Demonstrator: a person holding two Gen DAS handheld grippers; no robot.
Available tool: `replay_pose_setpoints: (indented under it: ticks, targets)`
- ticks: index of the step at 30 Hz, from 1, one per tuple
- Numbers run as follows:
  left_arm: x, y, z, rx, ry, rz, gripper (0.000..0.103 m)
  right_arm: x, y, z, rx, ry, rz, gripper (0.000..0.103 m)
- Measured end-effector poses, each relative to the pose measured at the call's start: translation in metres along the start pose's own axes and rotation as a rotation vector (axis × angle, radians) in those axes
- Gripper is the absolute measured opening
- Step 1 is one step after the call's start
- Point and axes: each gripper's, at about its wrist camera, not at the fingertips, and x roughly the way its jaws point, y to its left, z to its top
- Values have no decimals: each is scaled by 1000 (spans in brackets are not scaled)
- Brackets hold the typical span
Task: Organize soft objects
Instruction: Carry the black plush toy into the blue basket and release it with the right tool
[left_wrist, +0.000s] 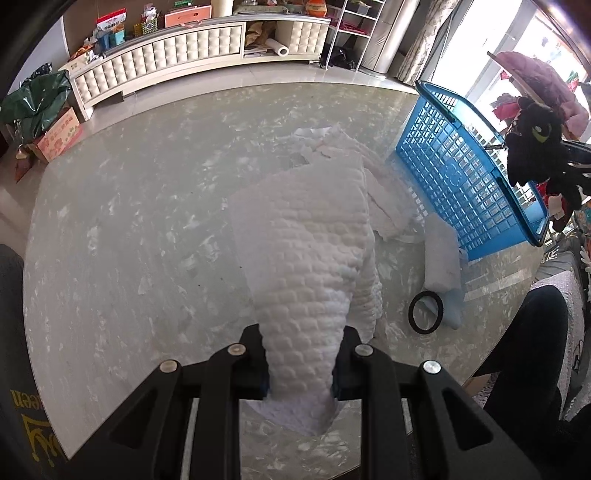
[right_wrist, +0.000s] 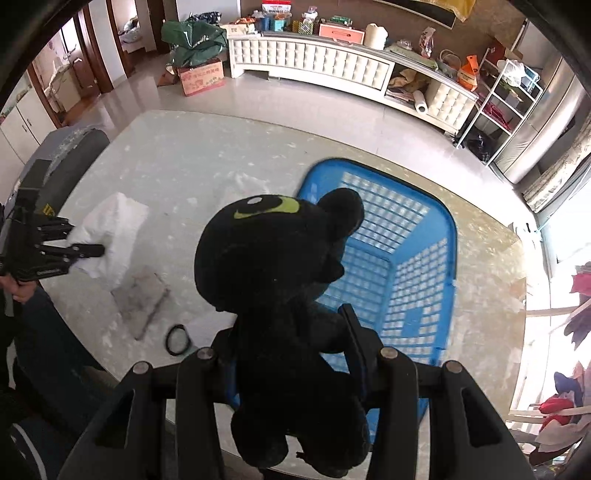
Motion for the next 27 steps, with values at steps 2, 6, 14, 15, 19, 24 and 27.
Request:
replay_pose_setpoints:
  ticks: [2, 6, 14, 15, 19, 24, 27]
  targets:
    - [1, -2, -1, -3, 4, 1, 21, 3, -5, -3, -12, 15, -6, 43]
    - [3, -5, -3, -10, 10, 4, 21, 15, -15, -10, -39, 53, -3, 43]
    - [10, 1, -3, -26, 28, 16, 21, 53, -12, -22, -146, 116, 20, 43]
    - [11, 1, -3, -28, 29, 17, 21, 58, -11, -24, -165, 124, 23, 43]
    - [16, 0, -2, -33, 36, 17, 21, 76, -21, -26, -180, 156, 48, 43]
    - [24, -3, 1, -26, 49, 11, 21, 99, -22, -35, -200, 191, 55, 44]
    - [27, -4, 2, -19, 52, 6, 21, 106, -22, -36, -192, 200, 75, 45]
